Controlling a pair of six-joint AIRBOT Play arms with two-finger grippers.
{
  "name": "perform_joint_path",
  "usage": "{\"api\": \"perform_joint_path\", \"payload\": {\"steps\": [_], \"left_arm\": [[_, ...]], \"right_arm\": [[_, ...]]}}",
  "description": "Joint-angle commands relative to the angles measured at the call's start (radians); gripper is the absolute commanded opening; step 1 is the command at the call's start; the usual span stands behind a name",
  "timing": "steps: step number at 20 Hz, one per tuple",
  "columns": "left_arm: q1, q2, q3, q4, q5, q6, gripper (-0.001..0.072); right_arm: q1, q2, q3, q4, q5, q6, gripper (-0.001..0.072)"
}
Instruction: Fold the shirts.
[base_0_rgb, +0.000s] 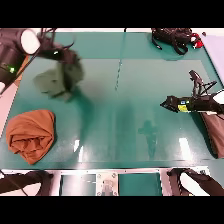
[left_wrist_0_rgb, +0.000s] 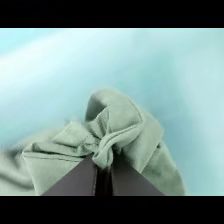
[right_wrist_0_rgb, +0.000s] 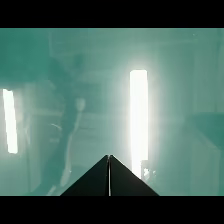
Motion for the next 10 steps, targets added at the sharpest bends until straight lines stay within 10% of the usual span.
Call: {"api": "perform_joint_path", "payload": {"steps": [1, 4, 5, 6, 7, 10], "left_arm": [[-0.196, -0.002, 0.100, -0.175, -0.034, 0.000, 0.0018], [-0.328, -0.086, 0.098, -0.304, -0.046, -0.026, 0.0021], [-0.359, -0.122, 0.098, -0.344, -0.047, -0.025, 0.0118], [-0.385, -0.159, 0.098, -0.380, -0.047, -0.034, 0.0577], [-0.395, -0.187, 0.098, -0.407, -0.055, -0.080, 0.0712], [-0.365, -0.206, 0.103, -0.436, -0.114, -0.097, 0.0720]], "right_arm": [[-0.021, 0.001, 0.051, 0.000, 0.043, 0.001, 0.0013], [-0.050, 0.001, 0.071, 0.000, 0.062, 0.016, 0.0082], [-0.055, 0.001, 0.070, 0.000, 0.067, 0.020, 0.0239], [-0.057, 0.001, 0.070, -0.001, 0.079, 0.024, 0.0354], [-0.058, 0.001, 0.070, -0.001, 0.092, 0.024, 0.0383], [-0.060, 0.001, 0.070, -0.002, 0.116, 0.024, 0.0510]]}}
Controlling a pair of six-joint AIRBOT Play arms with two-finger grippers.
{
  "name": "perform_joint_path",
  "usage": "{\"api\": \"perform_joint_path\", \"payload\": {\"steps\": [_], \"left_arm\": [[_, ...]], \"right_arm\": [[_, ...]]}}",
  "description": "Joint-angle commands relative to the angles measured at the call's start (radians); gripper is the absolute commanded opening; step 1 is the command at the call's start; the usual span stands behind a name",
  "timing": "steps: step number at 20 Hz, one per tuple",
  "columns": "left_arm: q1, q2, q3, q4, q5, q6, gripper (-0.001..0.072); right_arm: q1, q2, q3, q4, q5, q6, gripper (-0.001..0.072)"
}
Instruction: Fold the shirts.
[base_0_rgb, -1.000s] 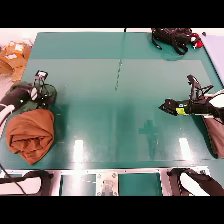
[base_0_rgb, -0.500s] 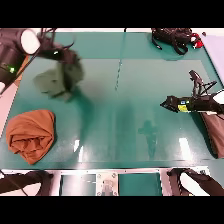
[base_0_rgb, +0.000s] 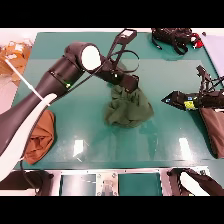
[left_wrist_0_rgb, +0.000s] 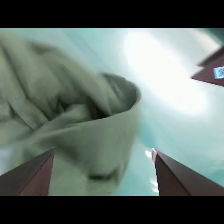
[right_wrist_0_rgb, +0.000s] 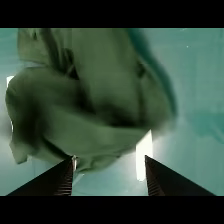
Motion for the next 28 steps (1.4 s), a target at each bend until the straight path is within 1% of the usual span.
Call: {"api": "perform_joint_path", "payload": {"steps": [1, 3, 4, 5, 7, 9, 11, 12, 13, 15, 18, 19, 20, 22, 23, 24, 25, 26, 28], "left_arm": [[0.016, -0.038, 0.024, -0.073, -0.094, -0.031, 0.0720], [0.096, -0.038, 0.047, -0.072, -0.177, -0.031, 0.0720], [0.140, -0.039, 0.046, -0.069, -0.195, -0.036, 0.0720], [0.187, -0.043, 0.043, -0.059, -0.201, -0.041, 0.0720], [0.266, -0.050, 0.005, -0.043, -0.169, -0.063, 0.0720], [0.319, -0.059, -0.062, -0.045, -0.108, -0.061, 0.0720], [0.346, -0.090, -0.109, -0.048, -0.014, -0.060, 0.0720], [0.348, -0.114, -0.120, -0.049, 0.038, -0.060, 0.0720], [0.348, -0.143, -0.122, -0.052, 0.085, -0.060, 0.0720], [0.344, -0.207, -0.121, -0.118, 0.200, -0.046, 0.0720], [0.344, -0.300, -0.121, -0.282, 0.363, 0.026, 0.0720], [0.344, -0.326, -0.121, -0.350, 0.400, 0.066, 0.0720], [0.344, -0.356, -0.121, -0.429, 0.426, 0.116, 0.0720], [0.344, -0.409, -0.121, -0.567, 0.429, 0.199, 0.0720], [0.342, -0.433, -0.121, -0.636, 0.422, 0.235, 0.0720], [0.336, -0.455, -0.121, -0.692, 0.425, 0.267, 0.0720], [0.323, -0.472, -0.116, -0.742, 0.427, 0.300, 0.0720], [0.306, -0.480, -0.116, -0.799, 0.430, 0.346, 0.0719], [0.267, -0.487, -0.113, -0.854, 0.443, 0.428, 0.0720]], "right_arm": [[-0.011, 0.000, 0.004, -0.002, 0.030, 0.006, 0.0510], [-0.039, 0.000, 0.003, -0.003, 0.032, 0.011, 0.0510], [-0.055, 0.000, -0.002, -0.003, 0.035, 0.030, 0.0510], [-0.066, 0.000, -0.014, -0.003, 0.034, 0.042, 0.0510], [-0.063, 0.000, -0.079, 0.005, 0.026, 0.042, 0.0510], [-0.063, -0.009, -0.168, 0.039, -0.033, 0.041, 0.0510], [-0.063, -0.051, -0.238, 0.069, -0.095, 0.040, 0.0510], [-0.063, -0.089, -0.257, 0.092, -0.102, 0.038, 0.0510], [-0.062, -0.130, -0.269, 0.127, -0.103, 0.022, 0.0509], [-0.033, -0.208, -0.272, 0.192, -0.135, -0.021, 0.0509], [0.035, -0.287, -0.272, 0.275, -0.241, -0.050, 0.0507], [0.050, -0.301, -0.271, 0.287, -0.280, -0.057, 0.0506], [0.060, -0.312, -0.266, 0.297, -0.317, -0.068, 0.0474], [0.061, -0.322, -0.254, 0.315, -0.351, -0.076, 0.0358], [0.061, -0.323, -0.247, 0.315, -0.356, -0.076, 0.0324], [0.060, -0.323, -0.240, 0.314, -0.356, -0.076, 0.0267], [0.060, -0.323, -0.235, 0.314, -0.356, -0.076, 0.0239], [0.060, -0.323, -0.232, 0.314, -0.357, -0.076, 0.0238], [0.060, -0.323, -0.232, 0.314, -0.367, -0.076, 0.0229]]}}
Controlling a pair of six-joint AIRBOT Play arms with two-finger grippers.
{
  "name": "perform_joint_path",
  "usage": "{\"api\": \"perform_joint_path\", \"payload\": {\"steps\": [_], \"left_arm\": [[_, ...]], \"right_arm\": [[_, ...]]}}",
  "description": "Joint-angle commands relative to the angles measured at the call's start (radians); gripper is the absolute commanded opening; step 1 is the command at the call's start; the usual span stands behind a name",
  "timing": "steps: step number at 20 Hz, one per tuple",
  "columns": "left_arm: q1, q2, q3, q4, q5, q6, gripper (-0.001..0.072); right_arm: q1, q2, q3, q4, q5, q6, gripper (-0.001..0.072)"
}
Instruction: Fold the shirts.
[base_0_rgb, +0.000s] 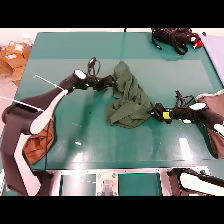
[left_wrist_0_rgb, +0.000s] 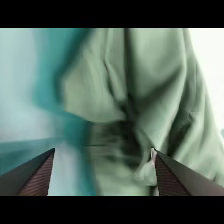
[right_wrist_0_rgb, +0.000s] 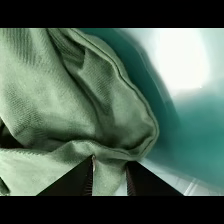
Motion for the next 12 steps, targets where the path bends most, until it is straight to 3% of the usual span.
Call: {"api": "perform_joint_path", "payload": {"steps": [1, 2, 3, 4, 5, 6, 7, 10, 12], "left_arm": [[-0.053, -0.032, 0.002, -0.167, 0.034, 0.156, 0.0719], [-0.061, -0.032, 0.002, -0.171, 0.041, 0.156, 0.0719], [-0.067, -0.032, 0.002, -0.169, 0.050, 0.158, 0.0711], [-0.071, -0.032, 0.002, -0.170, 0.068, 0.164, 0.0556], [-0.070, -0.032, 0.002, -0.170, 0.081, 0.164, 0.0320], [-0.067, -0.032, 0.002, -0.170, 0.088, 0.163, 0.0146], [-0.067, -0.032, 0.002, -0.169, 0.092, 0.165, 0.0020], [-0.056, -0.027, 0.006, -0.165, 0.089, 0.179, 0.0018], [-0.007, -0.027, 0.043, -0.150, -0.012, 0.177, 0.0018]], "right_arm": [[0.004, -0.005, 0.007, 0.010, -0.026, -0.004, 0.0228], [0.004, -0.005, 0.007, 0.010, -0.026, -0.004, 0.0225], [0.004, -0.005, 0.007, 0.010, -0.026, -0.005, 0.0168], [0.004, -0.005, 0.007, 0.009, -0.026, -0.010, 0.0109], [0.004, -0.005, 0.007, 0.009, -0.026, -0.027, 0.0105], [0.004, -0.005, 0.007, 0.008, -0.025, -0.028, 0.0032], [0.003, -0.005, 0.007, 0.007, -0.024, -0.031, 0.0013], [0.002, -0.005, 0.007, 0.006, -0.022, -0.051, 0.0013], [-0.014, -0.005, 0.009, -0.005, -0.007, -0.056, 0.0012]]}}
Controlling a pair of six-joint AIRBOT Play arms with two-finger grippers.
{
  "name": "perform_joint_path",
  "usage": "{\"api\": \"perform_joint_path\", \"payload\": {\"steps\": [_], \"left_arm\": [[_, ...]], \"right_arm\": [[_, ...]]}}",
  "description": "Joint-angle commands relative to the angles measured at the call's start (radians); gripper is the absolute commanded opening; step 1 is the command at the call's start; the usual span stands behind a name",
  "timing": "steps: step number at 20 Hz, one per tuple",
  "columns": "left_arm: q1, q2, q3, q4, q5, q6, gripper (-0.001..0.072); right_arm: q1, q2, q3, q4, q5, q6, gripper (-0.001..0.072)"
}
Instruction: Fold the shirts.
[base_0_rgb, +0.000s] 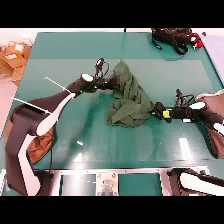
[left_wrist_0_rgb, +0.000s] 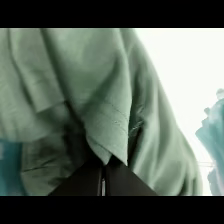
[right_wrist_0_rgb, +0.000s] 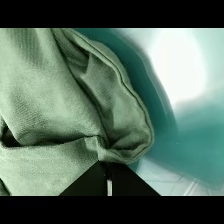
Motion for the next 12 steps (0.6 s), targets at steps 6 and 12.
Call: {"api": "perform_joint_path", "payload": {"steps": [6, 12], "left_arm": [[0.283, 0.102, 0.055, 0.346, -0.391, -0.196, 0.0017], [0.423, 0.259, 0.055, 0.587, -0.600, -0.295, 0.0017]], "right_arm": [[-0.192, 0.000, 0.064, -0.077, 0.119, -0.049, 0.0012], [-0.296, 0.000, 0.186, -0.084, 0.214, -0.106, 0.0012]]}}
